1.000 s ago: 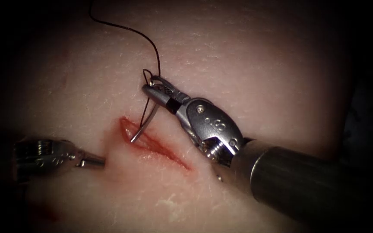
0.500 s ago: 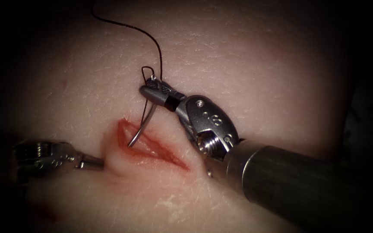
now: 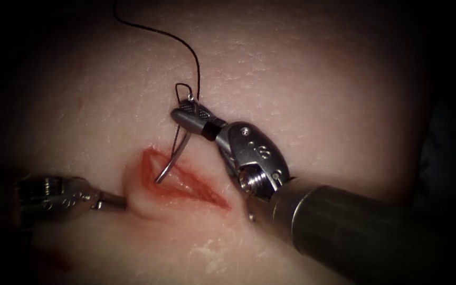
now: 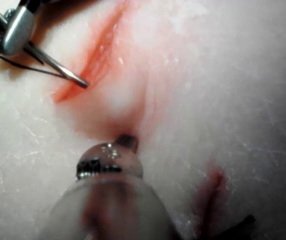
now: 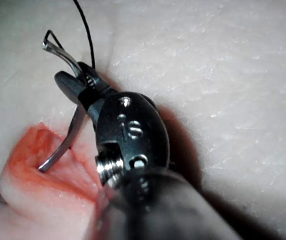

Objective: Wound Closure

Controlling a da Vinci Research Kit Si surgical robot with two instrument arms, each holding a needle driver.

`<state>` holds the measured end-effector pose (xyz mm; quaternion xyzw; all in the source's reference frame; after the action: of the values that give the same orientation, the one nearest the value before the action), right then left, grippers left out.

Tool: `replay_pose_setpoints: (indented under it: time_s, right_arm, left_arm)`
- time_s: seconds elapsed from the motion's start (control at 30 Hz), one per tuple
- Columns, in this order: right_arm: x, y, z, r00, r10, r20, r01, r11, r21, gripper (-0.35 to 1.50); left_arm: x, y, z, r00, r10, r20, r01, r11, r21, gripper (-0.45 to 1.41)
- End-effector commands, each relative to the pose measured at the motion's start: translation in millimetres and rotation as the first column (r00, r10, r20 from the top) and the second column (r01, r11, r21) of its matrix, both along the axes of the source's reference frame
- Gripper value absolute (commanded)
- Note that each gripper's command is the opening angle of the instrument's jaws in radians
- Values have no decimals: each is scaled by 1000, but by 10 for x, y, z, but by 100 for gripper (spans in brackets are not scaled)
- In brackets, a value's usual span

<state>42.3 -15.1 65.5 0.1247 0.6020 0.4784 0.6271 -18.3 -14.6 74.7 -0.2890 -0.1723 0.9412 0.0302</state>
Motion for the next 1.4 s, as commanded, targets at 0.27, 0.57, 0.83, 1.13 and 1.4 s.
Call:
replay_pose_setpoints:
  time_s: [0.27,0.57,0.83,1.13,1.4]
  right_arm:
    - [12,-13,5,996,23,-82,-15,995,99,-35]
    - [30,-30,5,971,36,-238,22,971,236,-35]
    - [43,-51,-10,951,61,-302,46,941,335,-35]
    - [52,-74,-11,935,85,-345,78,898,432,-35]
    - [70,-88,-18,920,68,-385,124,884,451,-35]
  left_arm:
    - [-6,-5,9,1000,0,0,0,1000,4,-45]
    - [-9,-4,10,1000,-1,2,1,1000,8,-45]
    - [-11,1,12,1000,-4,2,4,1000,11,-45]
    - [-15,5,13,1000,-7,0,7,1000,13,-45]
    - [-16,6,15,1000,-9,-1,9,1000,13,-45]
